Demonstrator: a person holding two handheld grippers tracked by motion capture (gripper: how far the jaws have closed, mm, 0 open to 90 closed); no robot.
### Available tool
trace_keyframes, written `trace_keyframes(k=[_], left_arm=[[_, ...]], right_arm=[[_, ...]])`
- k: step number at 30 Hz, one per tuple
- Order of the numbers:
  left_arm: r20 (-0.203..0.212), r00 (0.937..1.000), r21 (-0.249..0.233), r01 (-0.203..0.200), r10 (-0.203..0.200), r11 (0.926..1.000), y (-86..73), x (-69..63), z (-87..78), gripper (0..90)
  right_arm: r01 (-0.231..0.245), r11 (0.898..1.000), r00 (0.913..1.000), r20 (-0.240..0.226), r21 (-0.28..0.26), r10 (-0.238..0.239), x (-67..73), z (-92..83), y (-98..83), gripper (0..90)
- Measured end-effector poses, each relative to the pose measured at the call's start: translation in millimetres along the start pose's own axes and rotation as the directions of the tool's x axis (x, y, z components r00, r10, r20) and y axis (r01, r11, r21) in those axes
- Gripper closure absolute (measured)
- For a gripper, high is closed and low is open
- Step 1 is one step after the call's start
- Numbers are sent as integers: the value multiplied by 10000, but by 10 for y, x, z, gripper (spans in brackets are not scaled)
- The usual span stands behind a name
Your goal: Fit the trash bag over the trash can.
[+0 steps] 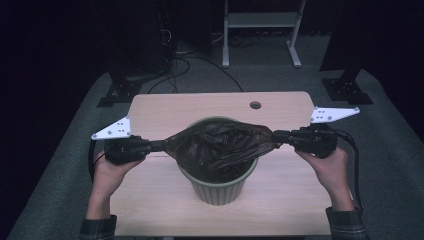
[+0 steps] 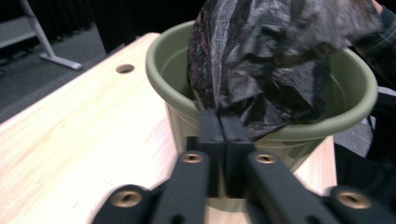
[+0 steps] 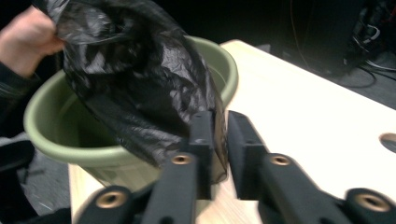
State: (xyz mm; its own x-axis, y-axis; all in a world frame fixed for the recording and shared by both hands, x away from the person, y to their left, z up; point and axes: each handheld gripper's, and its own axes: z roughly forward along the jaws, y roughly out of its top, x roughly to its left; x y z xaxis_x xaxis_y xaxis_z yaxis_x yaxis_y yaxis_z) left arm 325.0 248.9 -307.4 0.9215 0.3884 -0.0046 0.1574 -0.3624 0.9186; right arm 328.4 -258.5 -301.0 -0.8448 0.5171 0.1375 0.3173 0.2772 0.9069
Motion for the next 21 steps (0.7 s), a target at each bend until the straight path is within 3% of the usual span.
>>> trace_keyframes(k=[4, 6, 11, 21], left_arm=[[-91, 9999, -457, -120, 116, 9989, 65, -17, -34, 607], [0, 9998, -718, -212, 213, 9972, 121, -30, -67, 552], [113, 9977, -913, -653, 666, 9937, 353, -64, -72, 498], [325, 9939, -1136, -1014, 1057, 9883, 890, -111, 197, 395]], right_arm=[[137, 9993, 9998, -149, -360, -142, 50, -28, 88, 641], [173, 9985, 9996, -191, -518, -184, 70, -50, 149, 626], [465, 9961, 9987, -186, -747, -480, 109, -58, 293, 618], [377, 9965, 9978, -515, -740, -416, 62, 103, 415, 615]])
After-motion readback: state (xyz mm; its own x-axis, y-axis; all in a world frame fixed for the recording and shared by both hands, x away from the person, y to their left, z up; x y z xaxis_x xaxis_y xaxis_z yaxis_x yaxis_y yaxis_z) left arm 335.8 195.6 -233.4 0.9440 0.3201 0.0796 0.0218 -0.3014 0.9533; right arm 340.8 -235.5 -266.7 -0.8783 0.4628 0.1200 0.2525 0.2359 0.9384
